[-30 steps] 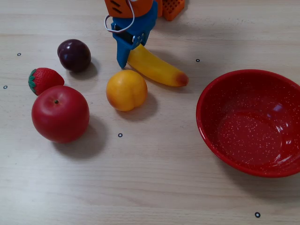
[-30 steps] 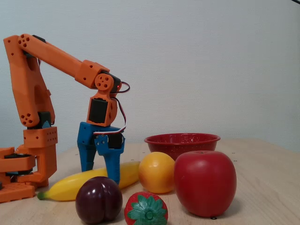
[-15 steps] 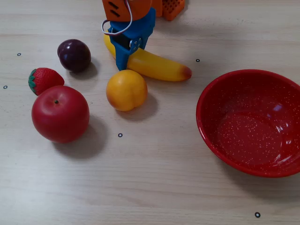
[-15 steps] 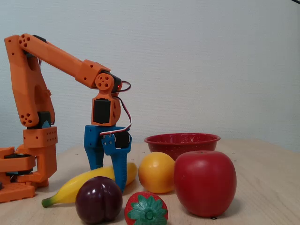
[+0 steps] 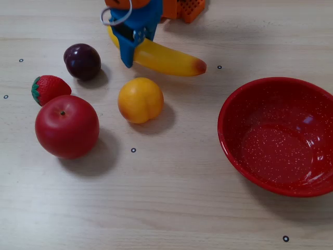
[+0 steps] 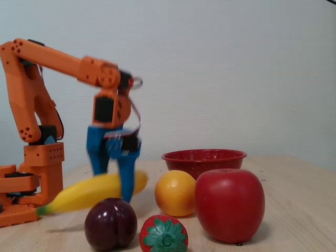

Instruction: Put the banana in the red bowl.

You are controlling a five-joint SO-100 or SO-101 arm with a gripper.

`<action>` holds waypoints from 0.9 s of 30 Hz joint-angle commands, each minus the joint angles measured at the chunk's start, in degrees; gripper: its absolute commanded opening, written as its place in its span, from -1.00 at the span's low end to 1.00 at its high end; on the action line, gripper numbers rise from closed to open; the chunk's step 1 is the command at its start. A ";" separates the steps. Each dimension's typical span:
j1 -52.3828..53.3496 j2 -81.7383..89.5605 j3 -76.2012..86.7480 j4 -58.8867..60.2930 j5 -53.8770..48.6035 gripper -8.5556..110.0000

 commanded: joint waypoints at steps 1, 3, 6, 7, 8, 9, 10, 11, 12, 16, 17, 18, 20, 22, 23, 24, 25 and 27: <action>-1.67 6.94 -8.53 4.13 1.49 -0.85; -1.41 8.88 -11.60 6.68 1.49 -0.85; -0.88 11.43 -16.26 11.07 1.85 -0.85; -0.70 12.22 -17.75 12.48 1.85 -0.85; -0.35 12.74 -19.51 14.24 1.85 -0.85; -0.09 13.27 -21.18 15.91 1.85 -0.85; 0.26 13.71 -22.68 17.31 1.85 -0.85; 0.62 14.24 -23.99 18.46 1.76 -0.85; 1.14 14.41 -25.14 19.51 1.67 -0.85; 3.78 15.12 -29.62 21.09 1.05 -0.85; 5.45 14.77 -31.46 21.18 0.70 -0.85; 7.91 14.06 -33.84 21.09 0.00 -0.85; 14.06 11.16 -39.02 18.81 -2.20 -0.85; 20.92 6.94 -44.12 13.97 -3.60 -0.85; 24.17 4.31 -46.58 11.43 -3.52 -0.85; 27.07 1.32 -49.39 9.32 -3.43 -0.85; 29.79 -1.67 -52.12 7.38 -3.25 -0.85; 34.45 -7.82 -57.30 4.57 -1.93 -0.85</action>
